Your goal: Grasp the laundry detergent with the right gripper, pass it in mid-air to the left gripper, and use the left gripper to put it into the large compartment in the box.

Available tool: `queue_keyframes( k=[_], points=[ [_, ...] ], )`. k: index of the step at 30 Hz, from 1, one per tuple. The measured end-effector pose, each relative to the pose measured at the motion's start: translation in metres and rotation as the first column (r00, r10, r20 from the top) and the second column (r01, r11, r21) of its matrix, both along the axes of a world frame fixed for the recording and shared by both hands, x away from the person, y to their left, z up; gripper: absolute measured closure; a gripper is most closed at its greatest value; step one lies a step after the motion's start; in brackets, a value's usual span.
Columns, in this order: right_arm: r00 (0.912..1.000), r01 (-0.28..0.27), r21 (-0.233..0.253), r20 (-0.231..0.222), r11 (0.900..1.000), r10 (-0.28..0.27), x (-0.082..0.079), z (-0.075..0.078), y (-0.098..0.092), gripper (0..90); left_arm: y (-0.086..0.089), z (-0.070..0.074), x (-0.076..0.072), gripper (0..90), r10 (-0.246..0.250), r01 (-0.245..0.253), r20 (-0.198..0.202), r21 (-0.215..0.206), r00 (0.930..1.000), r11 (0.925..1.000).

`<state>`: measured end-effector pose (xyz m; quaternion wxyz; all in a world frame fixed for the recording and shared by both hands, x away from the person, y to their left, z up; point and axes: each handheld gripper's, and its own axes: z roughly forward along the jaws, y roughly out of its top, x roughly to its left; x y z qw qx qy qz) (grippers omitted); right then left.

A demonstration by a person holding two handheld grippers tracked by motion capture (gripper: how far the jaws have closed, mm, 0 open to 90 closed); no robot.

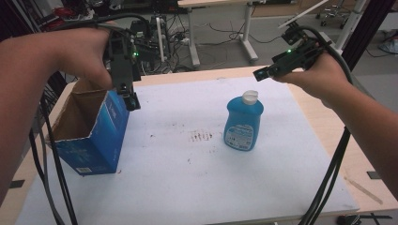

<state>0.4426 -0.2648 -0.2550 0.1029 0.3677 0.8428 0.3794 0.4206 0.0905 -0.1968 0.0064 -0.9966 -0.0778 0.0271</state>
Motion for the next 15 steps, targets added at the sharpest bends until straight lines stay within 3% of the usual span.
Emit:
queue_keyframes(
  k=[10,15],
  points=[
    [0.9995,0.014,0.03,0.027,0.999,-0.015,-0.034,-0.007,-0.042,0.9,-0.003,0.0,-0.001,1.7,0.0,0.0,-0.001,0.004,1.0,1.0],
    [0.999,-0.01,0.041,0.043,0.999,0.008,-0.055,-0.018,-0.062,0.9,-0.005,-0.001,-0.002,1.7,-0.004,0.004,-0.003,0.007,1.0,1.0]
  ],
)
